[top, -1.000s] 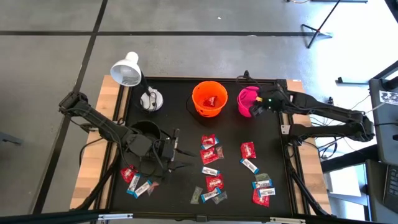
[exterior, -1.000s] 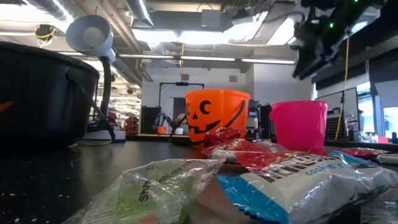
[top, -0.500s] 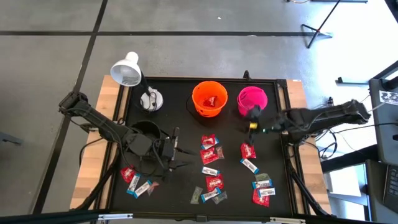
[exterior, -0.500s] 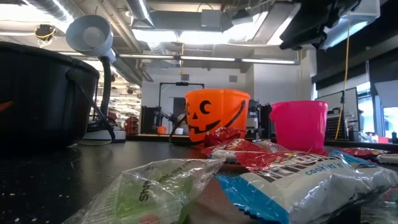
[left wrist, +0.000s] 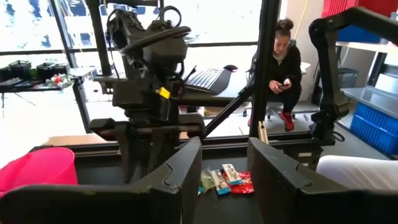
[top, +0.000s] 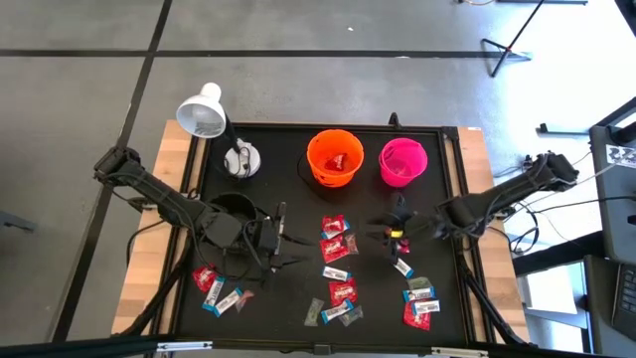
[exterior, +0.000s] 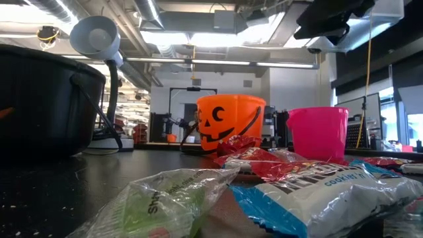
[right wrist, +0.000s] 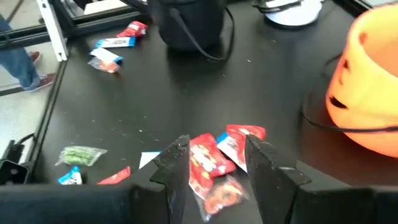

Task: Sort candy
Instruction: Put the orange candy into the pink bucket

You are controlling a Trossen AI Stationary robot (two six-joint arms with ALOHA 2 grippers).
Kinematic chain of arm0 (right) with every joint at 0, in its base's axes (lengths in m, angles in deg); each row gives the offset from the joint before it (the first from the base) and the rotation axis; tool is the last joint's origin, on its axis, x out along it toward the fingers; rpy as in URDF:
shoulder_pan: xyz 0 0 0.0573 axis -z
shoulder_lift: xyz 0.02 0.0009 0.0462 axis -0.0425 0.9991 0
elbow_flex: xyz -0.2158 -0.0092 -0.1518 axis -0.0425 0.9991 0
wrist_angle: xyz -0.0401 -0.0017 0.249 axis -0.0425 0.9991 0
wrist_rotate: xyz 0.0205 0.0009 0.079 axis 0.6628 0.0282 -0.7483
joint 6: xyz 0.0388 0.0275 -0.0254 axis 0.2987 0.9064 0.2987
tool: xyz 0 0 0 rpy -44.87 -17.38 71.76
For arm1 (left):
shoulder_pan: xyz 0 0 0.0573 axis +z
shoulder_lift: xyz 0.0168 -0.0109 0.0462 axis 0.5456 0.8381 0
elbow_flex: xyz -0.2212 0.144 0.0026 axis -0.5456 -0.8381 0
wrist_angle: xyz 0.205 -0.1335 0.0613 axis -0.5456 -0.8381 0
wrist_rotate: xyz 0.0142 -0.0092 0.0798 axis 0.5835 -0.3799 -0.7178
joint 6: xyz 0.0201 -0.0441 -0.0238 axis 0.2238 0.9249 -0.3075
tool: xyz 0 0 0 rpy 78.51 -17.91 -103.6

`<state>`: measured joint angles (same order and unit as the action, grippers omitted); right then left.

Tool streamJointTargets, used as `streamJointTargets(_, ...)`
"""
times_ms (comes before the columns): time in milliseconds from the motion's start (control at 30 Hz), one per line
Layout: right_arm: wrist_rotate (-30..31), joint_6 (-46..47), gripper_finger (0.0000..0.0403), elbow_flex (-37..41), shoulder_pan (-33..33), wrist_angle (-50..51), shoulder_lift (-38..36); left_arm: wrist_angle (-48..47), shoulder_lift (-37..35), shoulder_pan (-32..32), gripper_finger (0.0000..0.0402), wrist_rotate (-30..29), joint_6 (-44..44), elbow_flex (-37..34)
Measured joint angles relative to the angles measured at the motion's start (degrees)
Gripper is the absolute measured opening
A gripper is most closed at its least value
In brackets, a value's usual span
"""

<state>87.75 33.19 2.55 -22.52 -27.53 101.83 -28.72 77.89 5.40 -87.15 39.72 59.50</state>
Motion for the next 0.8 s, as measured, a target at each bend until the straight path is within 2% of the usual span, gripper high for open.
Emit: streamJointTargets(800, -3.8, 1.5, 0.0149, 0.0, -0.7, -3.0, 15.8, 0.0, 0.0, -0.4, 0.0121, -1.2, 1.3, 0.0)
